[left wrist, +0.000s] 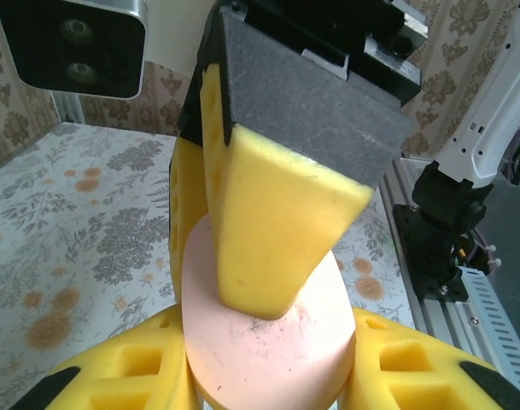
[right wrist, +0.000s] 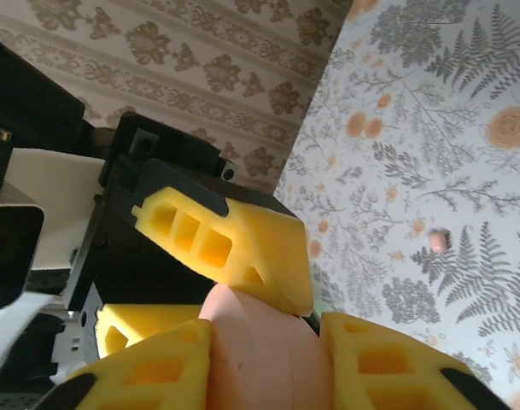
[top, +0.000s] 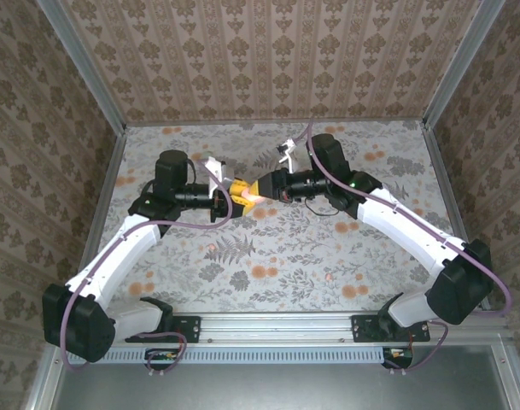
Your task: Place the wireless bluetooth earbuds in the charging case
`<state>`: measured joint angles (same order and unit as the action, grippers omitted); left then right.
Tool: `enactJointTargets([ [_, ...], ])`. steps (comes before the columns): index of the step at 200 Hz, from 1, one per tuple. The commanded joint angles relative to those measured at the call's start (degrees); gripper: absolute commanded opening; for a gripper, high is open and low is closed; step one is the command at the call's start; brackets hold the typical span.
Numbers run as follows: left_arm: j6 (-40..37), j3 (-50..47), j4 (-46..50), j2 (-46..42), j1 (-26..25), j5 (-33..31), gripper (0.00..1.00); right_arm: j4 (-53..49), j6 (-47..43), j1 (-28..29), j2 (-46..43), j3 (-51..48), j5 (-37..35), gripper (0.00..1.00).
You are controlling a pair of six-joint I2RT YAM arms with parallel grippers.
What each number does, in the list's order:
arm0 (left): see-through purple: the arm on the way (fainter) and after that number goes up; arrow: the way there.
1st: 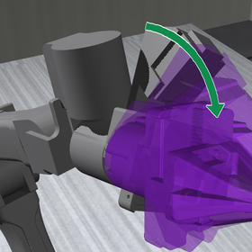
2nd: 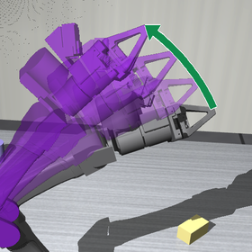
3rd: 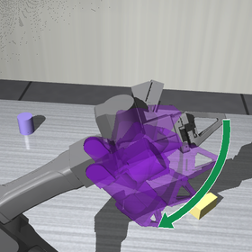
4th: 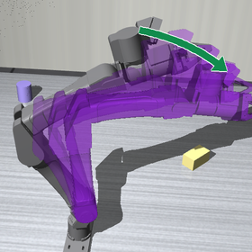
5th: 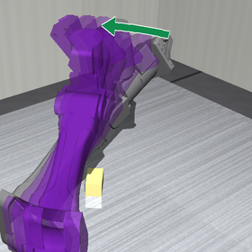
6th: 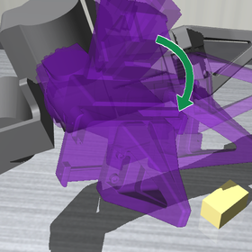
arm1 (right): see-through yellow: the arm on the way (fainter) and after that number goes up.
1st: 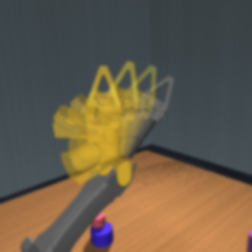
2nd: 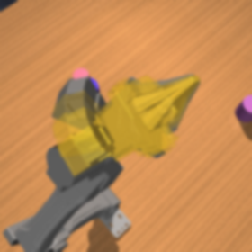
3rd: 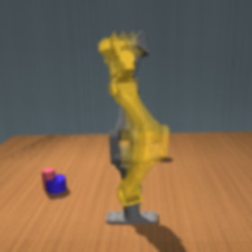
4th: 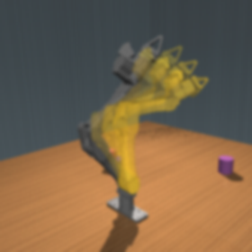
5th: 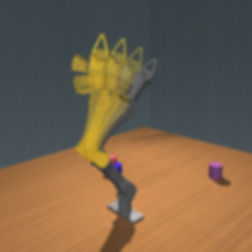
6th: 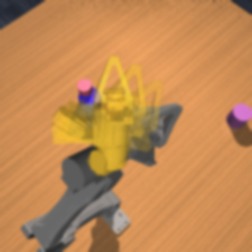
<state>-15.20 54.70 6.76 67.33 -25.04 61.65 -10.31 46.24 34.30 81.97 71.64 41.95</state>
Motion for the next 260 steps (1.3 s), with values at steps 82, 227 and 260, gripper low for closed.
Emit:
enactJointTargets([
  [82,27.1,-12.8,-29.9,-6.1,4.7,-6.1,0.63,26.6,20.5,0.7,-4.8,-10.2,-5.0,0.21],
  [227,27.0,-11.6,-35.4,-3.8,1.0,-4.2,0.60,28.6,23.0,1.5,-4.9,-11.3,-3.6,0.21],
  [260,26.3,-11.8,-35.8,-3.9,0.5,-4.2,0.62,28.6,23.0,1.6,-5.0,-11.6,-3.4,0.21],
])
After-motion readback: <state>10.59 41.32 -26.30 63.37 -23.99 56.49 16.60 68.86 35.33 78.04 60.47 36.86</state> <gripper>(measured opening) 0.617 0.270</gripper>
